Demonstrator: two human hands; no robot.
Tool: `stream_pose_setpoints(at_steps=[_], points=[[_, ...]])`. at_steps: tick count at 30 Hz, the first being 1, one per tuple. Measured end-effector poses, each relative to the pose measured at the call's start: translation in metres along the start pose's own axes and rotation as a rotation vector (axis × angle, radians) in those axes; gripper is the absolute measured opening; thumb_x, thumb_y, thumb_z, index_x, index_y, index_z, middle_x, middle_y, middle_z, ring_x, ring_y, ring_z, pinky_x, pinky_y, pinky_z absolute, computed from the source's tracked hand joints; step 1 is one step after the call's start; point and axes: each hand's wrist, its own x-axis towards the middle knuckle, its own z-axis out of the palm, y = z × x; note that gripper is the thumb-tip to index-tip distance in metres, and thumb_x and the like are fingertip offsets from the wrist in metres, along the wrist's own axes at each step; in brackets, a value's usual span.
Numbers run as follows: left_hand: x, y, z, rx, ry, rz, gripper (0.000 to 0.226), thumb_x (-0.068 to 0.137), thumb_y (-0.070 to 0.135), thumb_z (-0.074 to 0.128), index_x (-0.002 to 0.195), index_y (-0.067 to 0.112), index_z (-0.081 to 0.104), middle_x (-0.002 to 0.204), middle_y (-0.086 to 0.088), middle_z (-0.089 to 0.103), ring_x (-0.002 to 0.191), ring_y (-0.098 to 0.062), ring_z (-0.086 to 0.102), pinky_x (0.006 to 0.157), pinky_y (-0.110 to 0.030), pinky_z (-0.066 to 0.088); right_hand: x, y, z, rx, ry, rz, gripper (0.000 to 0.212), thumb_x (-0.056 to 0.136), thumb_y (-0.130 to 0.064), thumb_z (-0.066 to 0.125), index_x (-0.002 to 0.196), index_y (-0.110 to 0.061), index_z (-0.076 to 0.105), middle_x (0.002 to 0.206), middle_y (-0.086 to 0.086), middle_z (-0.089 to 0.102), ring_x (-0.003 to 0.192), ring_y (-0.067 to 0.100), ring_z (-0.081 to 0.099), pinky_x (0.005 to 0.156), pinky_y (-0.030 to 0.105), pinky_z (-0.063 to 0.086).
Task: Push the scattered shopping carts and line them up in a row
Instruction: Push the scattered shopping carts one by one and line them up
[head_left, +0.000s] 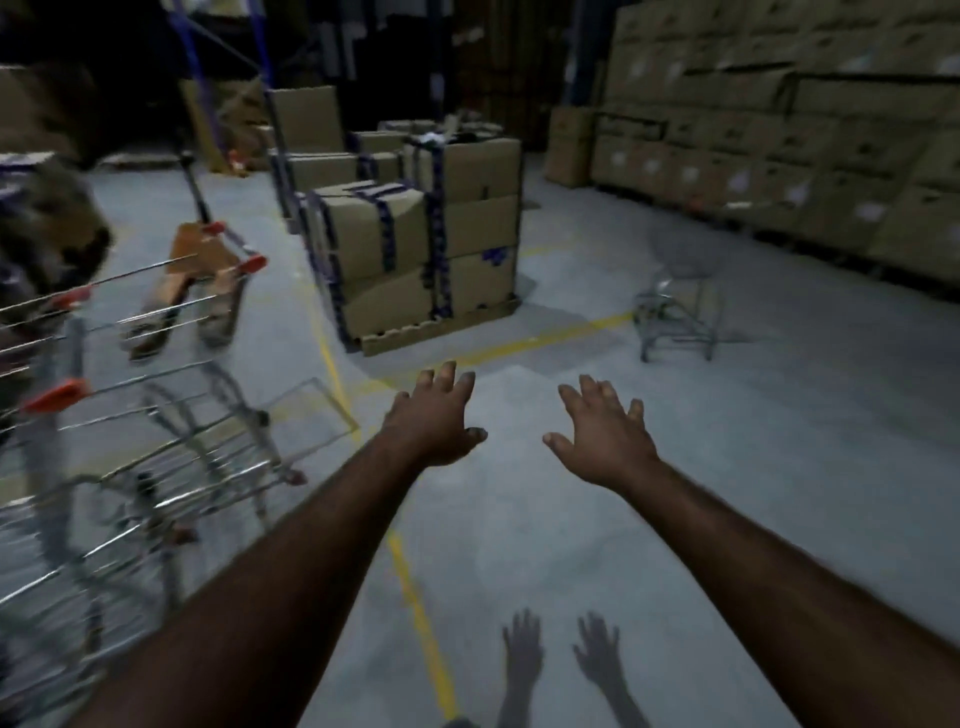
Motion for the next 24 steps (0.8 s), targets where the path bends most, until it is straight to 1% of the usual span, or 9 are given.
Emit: stream_pose_setpoints(at_steps=[5, 10, 16, 24], points=[[0.112, 0.04, -0.008, -0.017, 0.009, 0.193, 0.087, 0.096, 0.056, 0.055, 0.16, 0.022, 0.008, 0.169, -0.005, -0.005, 0.154, -0.031, 0.005, 0.116, -0.058, 0.028, 0.056, 0.063, -0.02, -0.003, 0.068, 0.212, 0.075, 0.099, -0.058, 0.047, 0.159, -0.023, 0.02, 0.169, 0.007, 0.01, 0.155, 0.029, 0.008, 0.12, 0.062, 0.011], [0.215, 0.056, -0.028, -0.011, 0.015, 0.335, 0.087, 0.096, 0.056, 0.056, 0.16, 0.022, 0.009, 0.169, -0.005, -0.005, 0.154, -0.031, 0.005, 0.116, -0.058, 0.028, 0.121, 0.095, -0.039, 0.004, 0.124, 0.328, 0.076, 0.098, -0.059, 0.049, 0.159, -0.023, 0.022, 0.169, 0.008, 0.011, 0.155, 0.029, 0.008, 0.12, 0.063, 0.012], [0.31, 0.082, -0.036, -0.019, -0.002, 0.425, 0.088, 0.095, 0.058, 0.056, 0.161, 0.023, 0.009, 0.169, -0.005, -0.004, 0.154, -0.031, 0.006, 0.118, -0.057, 0.026, 0.172, 0.138, -0.049, 0.017, 0.155, 0.425, 0.076, 0.098, -0.058, 0.049, 0.16, -0.023, 0.021, 0.17, 0.007, 0.009, 0.155, 0.028, 0.007, 0.121, 0.063, 0.009], [0.445, 0.157, -0.031, -0.014, 0.007, 0.546, 0.088, 0.095, 0.058, 0.056, 0.161, 0.024, 0.009, 0.17, -0.004, -0.003, 0.154, -0.03, 0.006, 0.118, -0.057, 0.026, 0.249, 0.238, -0.051, 0.013, 0.193, 0.529, 0.077, 0.099, -0.059, 0.048, 0.161, -0.024, 0.019, 0.17, 0.007, 0.009, 0.156, 0.029, 0.006, 0.121, 0.063, 0.007]])
